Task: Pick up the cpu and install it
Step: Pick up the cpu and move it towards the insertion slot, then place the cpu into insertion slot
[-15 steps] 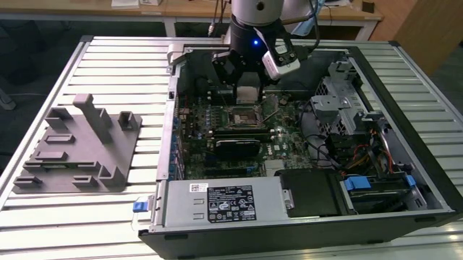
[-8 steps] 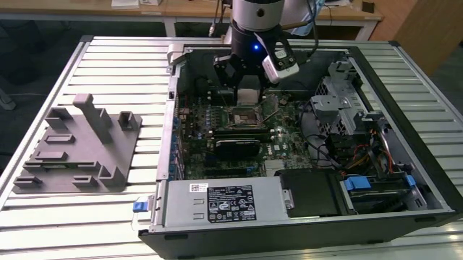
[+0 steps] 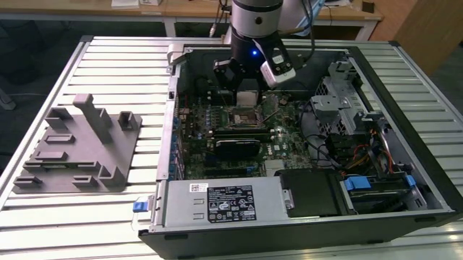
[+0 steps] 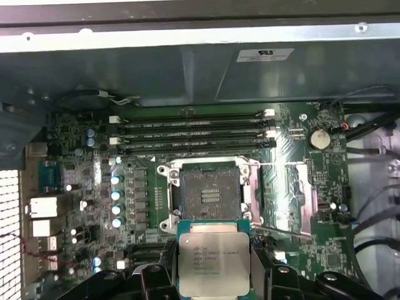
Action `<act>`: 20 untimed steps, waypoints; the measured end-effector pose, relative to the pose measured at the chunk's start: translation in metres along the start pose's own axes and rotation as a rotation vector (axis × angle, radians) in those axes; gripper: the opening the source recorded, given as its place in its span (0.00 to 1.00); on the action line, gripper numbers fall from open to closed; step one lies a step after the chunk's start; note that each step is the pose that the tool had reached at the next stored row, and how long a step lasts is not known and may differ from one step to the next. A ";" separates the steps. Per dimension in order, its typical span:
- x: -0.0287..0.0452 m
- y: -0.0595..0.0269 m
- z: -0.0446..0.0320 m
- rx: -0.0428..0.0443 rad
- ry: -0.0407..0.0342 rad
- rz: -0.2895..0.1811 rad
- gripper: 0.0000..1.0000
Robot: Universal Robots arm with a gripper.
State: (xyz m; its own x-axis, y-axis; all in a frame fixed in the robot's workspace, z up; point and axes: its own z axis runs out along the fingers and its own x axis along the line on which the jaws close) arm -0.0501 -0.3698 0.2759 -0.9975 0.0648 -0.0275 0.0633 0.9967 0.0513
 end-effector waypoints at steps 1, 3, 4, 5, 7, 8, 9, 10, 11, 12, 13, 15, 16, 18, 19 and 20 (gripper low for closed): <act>0.0001 0.0011 0.0018 0.0001 0.0000 0.000 0.55; 0.0004 0.0034 0.0056 -0.0001 -0.0001 0.000 0.55; 0.0005 0.0044 0.0075 -0.0001 0.0000 -0.001 0.55; 0.0006 0.0055 0.0093 0.0000 0.0000 -0.001 0.55; 0.0009 0.0074 0.0127 0.0000 0.0000 -0.001 0.55; 0.0009 0.0082 0.0144 0.0000 0.0001 -0.001 0.55; 0.0010 0.0089 0.0156 -0.0001 0.0000 -0.001 0.55; 0.0011 0.0097 0.0170 -0.0001 0.0000 -0.001 0.55; 0.0011 0.0104 0.0181 -0.0001 0.0001 -0.002 0.55; 0.0012 0.0110 0.0190 -0.0001 0.0001 -0.002 0.55; 0.0012 0.0112 0.0193 -0.0002 0.0000 -0.002 0.55; 0.0012 0.0112 0.0193 0.0001 0.0002 -0.002 0.55; 0.0012 0.0112 0.0195 0.0000 0.0001 -0.002 0.55; 0.0012 0.0112 0.0196 0.0001 0.0001 -0.002 0.55; 0.0012 0.0112 0.0196 0.0000 0.0001 -0.002 0.55; 0.0012 0.0112 0.0197 0.0000 0.0001 -0.002 0.55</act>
State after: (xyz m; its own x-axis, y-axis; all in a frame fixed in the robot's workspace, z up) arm -0.0501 -0.3576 0.2568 -0.9976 0.0630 -0.0275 0.0615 0.9968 0.0513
